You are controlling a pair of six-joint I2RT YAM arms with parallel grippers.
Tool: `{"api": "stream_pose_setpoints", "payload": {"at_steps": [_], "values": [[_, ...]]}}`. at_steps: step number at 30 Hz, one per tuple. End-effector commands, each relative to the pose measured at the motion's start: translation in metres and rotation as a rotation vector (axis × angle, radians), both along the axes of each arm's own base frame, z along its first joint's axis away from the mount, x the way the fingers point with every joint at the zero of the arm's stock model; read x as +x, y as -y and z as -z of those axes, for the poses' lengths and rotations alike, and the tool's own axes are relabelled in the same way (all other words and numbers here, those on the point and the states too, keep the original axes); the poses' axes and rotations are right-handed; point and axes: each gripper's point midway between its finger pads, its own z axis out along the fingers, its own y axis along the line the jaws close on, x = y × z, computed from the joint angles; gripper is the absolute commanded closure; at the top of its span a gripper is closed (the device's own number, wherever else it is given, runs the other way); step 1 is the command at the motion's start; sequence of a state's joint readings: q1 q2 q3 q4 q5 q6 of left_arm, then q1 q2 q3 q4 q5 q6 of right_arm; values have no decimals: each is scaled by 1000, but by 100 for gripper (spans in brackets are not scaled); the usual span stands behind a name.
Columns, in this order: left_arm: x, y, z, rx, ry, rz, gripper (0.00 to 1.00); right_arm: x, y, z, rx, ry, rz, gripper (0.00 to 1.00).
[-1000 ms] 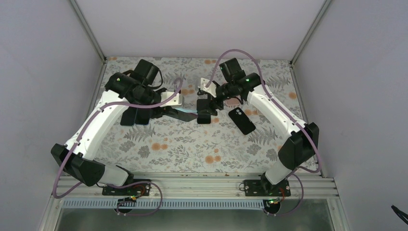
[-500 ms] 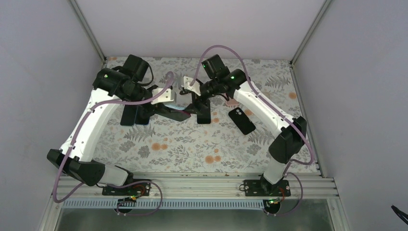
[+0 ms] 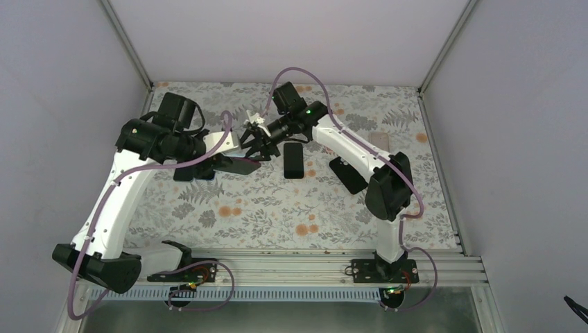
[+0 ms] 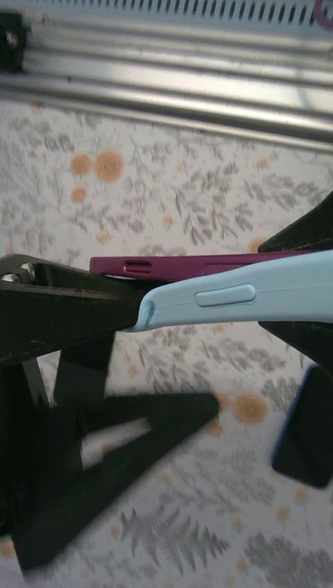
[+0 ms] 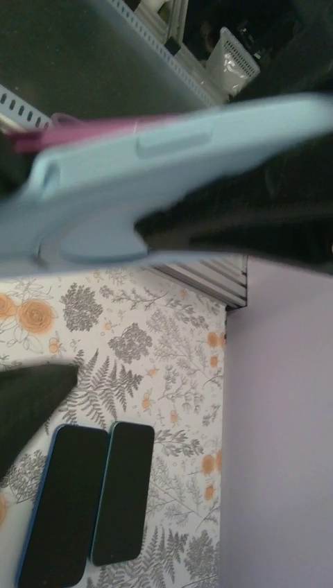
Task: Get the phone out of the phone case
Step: Remove the phone case from the phone.
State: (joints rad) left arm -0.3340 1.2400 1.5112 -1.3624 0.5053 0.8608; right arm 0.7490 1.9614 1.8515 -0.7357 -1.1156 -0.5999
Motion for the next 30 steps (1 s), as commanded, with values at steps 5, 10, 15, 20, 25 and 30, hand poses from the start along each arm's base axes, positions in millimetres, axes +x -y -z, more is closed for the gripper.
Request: {"api": "stream_pose_setpoints", "payload": {"at_steps": [5,10,15,20,25,30], "values": [[135,35,-100,-236,662,-90,33,-129,9,-119,256,-178,-436,97],[116,17,-140,-221,811,-112,0,-23,47,-107,215,-116,-81,97],[102,-3,-198,-207,1018,-172,0,117,130,-102,196,-139,418,97],[110,-2,-227,-255,1171,-242,0,197,206,-136,306,-225,757,97],[156,33,-234,-293,1217,-360,0,214,210,-202,418,-94,897,97],[178,99,-221,-318,1228,-299,0,210,204,-246,484,51,944,97]]}}
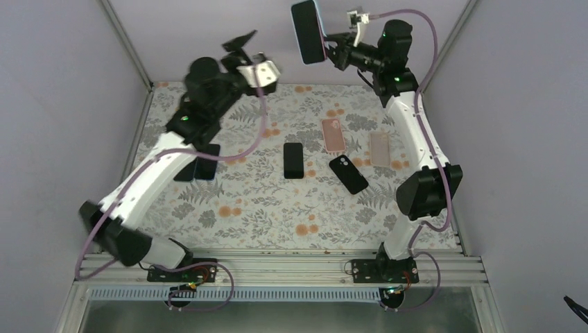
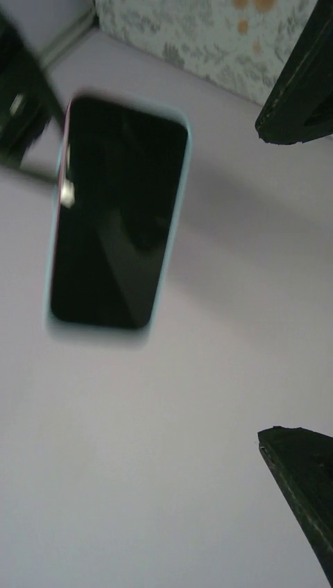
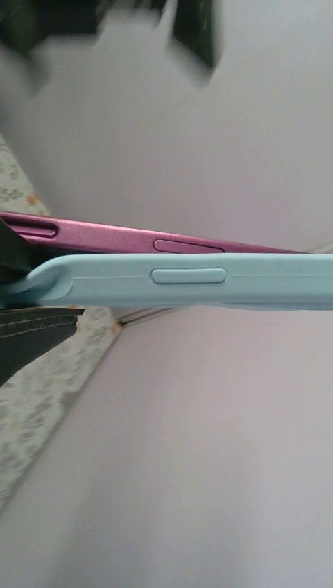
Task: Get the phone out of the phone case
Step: Remove the phone case from the phone.
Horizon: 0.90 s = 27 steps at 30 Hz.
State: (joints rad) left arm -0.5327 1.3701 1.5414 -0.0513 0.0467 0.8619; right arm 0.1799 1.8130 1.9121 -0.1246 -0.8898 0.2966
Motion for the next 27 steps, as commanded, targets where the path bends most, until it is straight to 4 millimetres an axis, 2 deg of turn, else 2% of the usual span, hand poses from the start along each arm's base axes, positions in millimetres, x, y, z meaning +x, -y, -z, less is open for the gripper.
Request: {"api": "stream_pose_setpoints", "payload": {"at_steps": [1,4,9,18,22,27], "values": [[20,41,-4,-48,63,-18,0,-23,-7,-76,54,207,44,97],[28,58,-2,-84,80,-31,0,-25,-11,-74,42,209,37,97],[37,73,-9,-170,80,-39,0,-25,-14,-65,26,195,18,97],[43,107,-9,-186,36,22,0,-23,-19,-52,18,174,-15,97],[47,120,-2,-162,12,50,0,-23,-20,-55,21,178,-19,97],[49,126,9,-134,-9,66,0,-26,-19,-61,26,191,-15,97]]}}
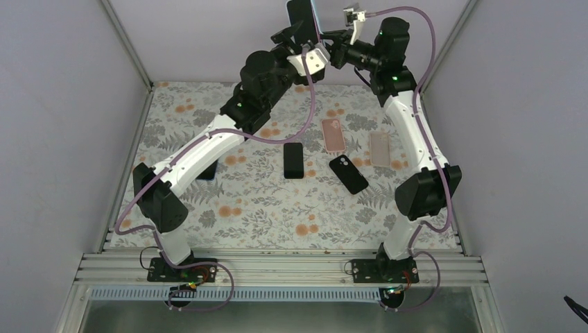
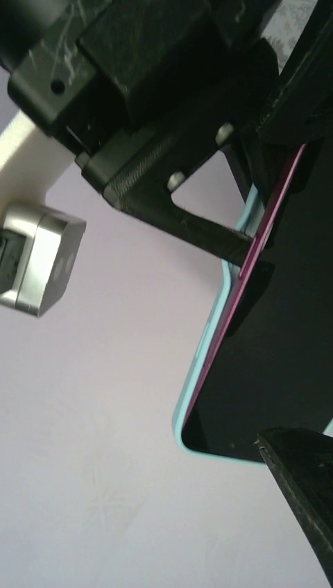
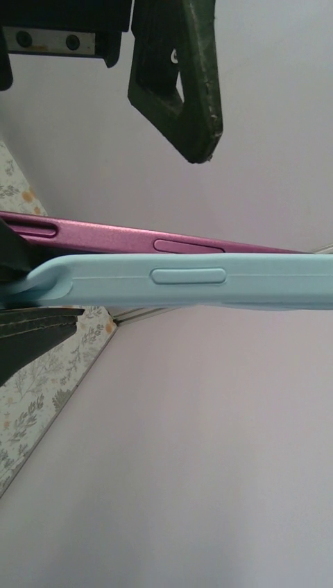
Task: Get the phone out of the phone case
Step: Remove the phone case from the phone.
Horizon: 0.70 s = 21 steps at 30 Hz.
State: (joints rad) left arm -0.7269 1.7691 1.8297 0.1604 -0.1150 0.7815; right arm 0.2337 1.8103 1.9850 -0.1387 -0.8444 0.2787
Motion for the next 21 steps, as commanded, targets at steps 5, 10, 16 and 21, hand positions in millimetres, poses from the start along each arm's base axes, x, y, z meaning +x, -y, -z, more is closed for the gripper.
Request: {"api": "stream_pose_setpoints", "payload": {"at_steps": [5,10,16,21], "values": [[-1,5,18,40,-26,17,0,-17,1,-36,21,125,-14,97],[6,3,23,50,-18,-17,0,-20,0,-37,22,128,-18,97],[14,-5,18,19,-17,-52,1,-24,0,-39,21,138,-21,97],[18,-11,15,18,-7,-79,1,-25,0,-37,18,135,-27,97]]}}
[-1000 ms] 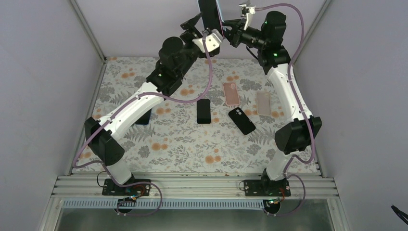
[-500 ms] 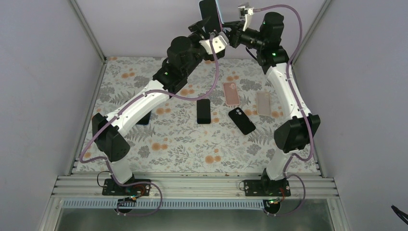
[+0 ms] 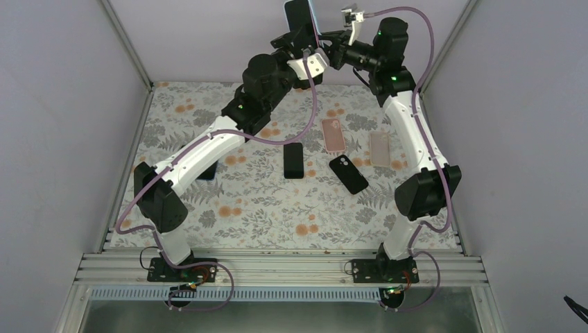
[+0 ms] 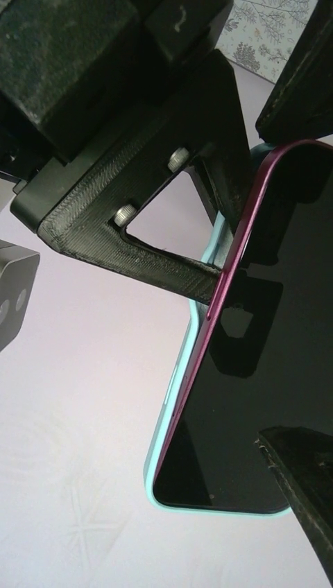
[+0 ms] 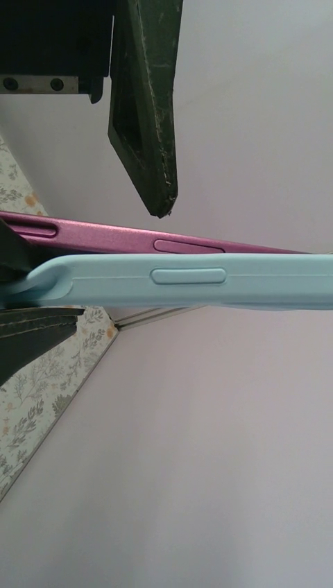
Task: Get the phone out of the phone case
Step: Remove the phone case from the phone.
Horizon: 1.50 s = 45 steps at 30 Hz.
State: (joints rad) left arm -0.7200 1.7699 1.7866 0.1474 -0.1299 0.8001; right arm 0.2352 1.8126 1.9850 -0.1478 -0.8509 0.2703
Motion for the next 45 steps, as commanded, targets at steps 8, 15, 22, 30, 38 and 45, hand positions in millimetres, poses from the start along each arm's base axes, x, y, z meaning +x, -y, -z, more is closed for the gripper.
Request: {"api": "stream_pose_setpoints", "payload": {"at_steps": [8,15,22,30,38,45], "values": [[19,-63,-34,-157,199,-350,7,-27,2,-35,24,120,-20,97],[-2,-102,-67,-198,608,-601,8,-41,-10,-9,64,21,-107,97],[3,-135,-64,-249,728,-749,14,-75,-29,12,28,-3,-215,97],[2,-160,-81,-278,765,-754,24,-93,-41,48,-87,-68,-417,97],[-34,-138,-85,-262,895,-671,51,-96,-41,78,-158,-101,-441,97],[-61,-135,-102,-275,1029,-697,53,-100,-45,112,-182,-158,-515,97]]}}
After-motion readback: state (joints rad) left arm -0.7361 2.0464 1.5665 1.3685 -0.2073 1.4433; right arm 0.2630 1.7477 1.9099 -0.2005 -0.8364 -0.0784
